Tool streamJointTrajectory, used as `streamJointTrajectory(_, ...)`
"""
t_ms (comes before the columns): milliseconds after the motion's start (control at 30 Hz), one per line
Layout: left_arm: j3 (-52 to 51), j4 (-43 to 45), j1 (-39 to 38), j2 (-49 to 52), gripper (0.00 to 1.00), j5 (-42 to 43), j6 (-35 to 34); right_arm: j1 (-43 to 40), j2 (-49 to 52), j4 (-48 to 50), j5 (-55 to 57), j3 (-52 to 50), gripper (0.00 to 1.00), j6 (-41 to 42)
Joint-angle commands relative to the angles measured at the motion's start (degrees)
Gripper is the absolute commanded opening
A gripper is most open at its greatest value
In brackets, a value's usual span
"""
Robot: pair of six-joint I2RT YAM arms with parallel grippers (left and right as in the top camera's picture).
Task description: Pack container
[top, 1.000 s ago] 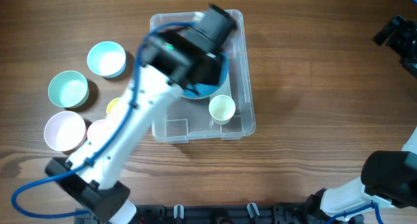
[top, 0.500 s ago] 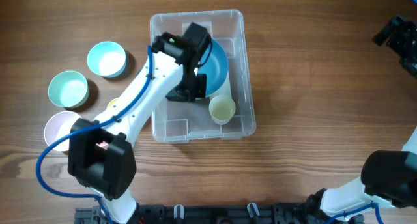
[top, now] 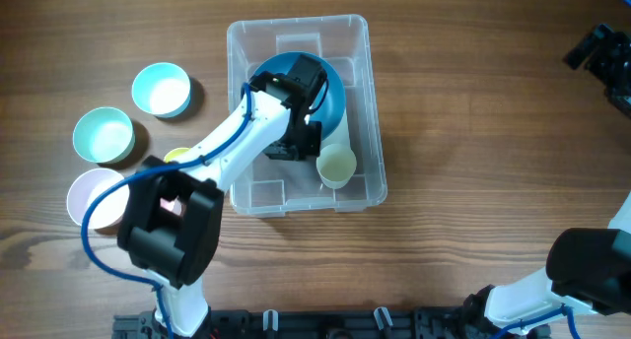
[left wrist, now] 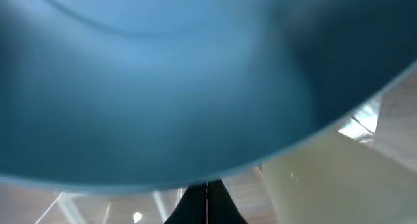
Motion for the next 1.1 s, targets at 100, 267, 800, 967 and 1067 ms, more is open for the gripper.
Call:
streamJointTrajectory(100, -0.6, 5.1, 1.0, 1.5, 0.04, -8.8, 0.3, 0.0, 0.5, 0.0, -0.1, -0.2, 1.00, -0.1)
streamJointTrajectory(267, -0.6, 6.8, 1.0, 1.5, 0.06, -10.3, 0.3, 0.0, 0.5, 0.0, -0.1, -0.2, 0.99, -0.1)
streamJointTrajectory(800, 1.3, -6.6, 3.2, -26.5, 0.54, -19.9, 2.8, 0.0, 0.5, -0.1, -0.1, -0.2, 0.99, 0.0)
streamJointTrajectory(967, 1.1, -14.8, 15.3, -36.9, 0.58, -17.8, -5.1, 0.0, 0.5, -0.1, -0.2, -0.2, 1.00, 0.0)
streamJointTrajectory(1067, -1.4, -15.5, 21.9, -36.5, 0.59, -12.2, -5.1, 0.0, 0.5, -0.1, -0.5, -0.2, 0.99, -0.1)
